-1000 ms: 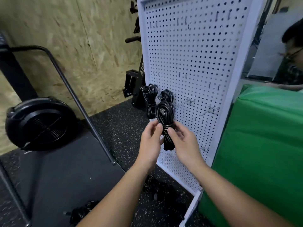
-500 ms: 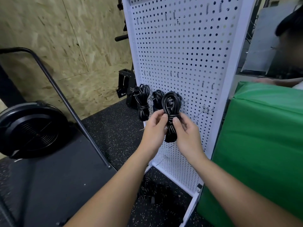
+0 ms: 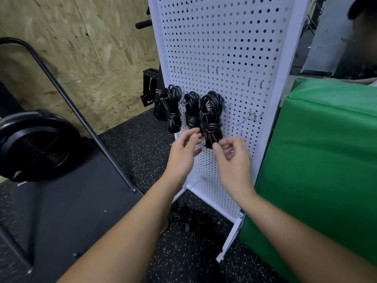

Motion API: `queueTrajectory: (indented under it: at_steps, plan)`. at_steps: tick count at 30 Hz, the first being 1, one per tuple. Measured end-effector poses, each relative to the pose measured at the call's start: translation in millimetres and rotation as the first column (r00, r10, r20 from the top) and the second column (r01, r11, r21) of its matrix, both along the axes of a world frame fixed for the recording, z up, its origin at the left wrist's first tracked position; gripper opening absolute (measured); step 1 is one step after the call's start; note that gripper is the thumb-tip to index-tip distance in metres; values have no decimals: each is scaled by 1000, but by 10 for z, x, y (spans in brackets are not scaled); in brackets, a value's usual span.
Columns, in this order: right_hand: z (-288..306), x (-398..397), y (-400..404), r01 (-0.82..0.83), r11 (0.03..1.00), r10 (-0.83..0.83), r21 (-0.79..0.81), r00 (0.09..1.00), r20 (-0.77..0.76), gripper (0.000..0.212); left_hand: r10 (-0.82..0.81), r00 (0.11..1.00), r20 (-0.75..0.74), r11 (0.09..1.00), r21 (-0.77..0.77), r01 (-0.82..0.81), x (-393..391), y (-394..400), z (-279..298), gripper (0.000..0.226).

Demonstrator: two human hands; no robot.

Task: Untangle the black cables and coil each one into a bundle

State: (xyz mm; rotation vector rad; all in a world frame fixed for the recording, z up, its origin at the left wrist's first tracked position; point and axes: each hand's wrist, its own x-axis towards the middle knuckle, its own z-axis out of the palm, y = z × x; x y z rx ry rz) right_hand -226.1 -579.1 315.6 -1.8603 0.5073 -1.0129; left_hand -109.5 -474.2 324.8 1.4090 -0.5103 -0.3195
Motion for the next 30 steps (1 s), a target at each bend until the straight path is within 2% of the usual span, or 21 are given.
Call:
queueTrajectory:
  at_steps: [3, 5, 7, 11, 17, 21, 25, 30]
  plan:
    - [-316, -93, 348, -253, 967, 245, -37, 957, -158, 10, 28, 996, -81, 999, 48, -24, -23, 445, -484, 25]
    - [-652, 4, 642, -407, 913, 382, -31, 879, -285, 14, 169, 973, -154, 982, 110, -153, -12, 858, -934, 25]
    - [-909, 90, 754, -465, 885, 434, 9, 819, -376, 19, 257, 937, -235, 965, 116, -235, -55, 1105, -1223, 26]
    - [-1541, 433, 1369, -599, 789, 572, 135, 636, -518, 34, 438, 844, -309, 894, 248, -373, -19, 1904, -1841, 26]
    - [-2429, 971, 2188, -661, 703, 648, 262, 445, -618, 44, 614, 761, -208, 715, 554, -426, 56, 2915, -2553, 23]
    - [-2900, 1312, 2543, -695, 657, 641, 292, 310, -702, 53, 698, 680, -226, 627, 651, -428, 216, 3301, -3087, 31]
    - [-3320, 1656, 2748, -666, 641, 644, 381, 197, -739, 60, 721, 609, -331, 620, 701, -353, 390, 3383, -3603, 45]
    - [-3747, 1873, 2885, -577, 630, 684, 520, 97, -723, 64, 720, 539, -437, 659, 676, -332, 609, 3253, -4008, 43]
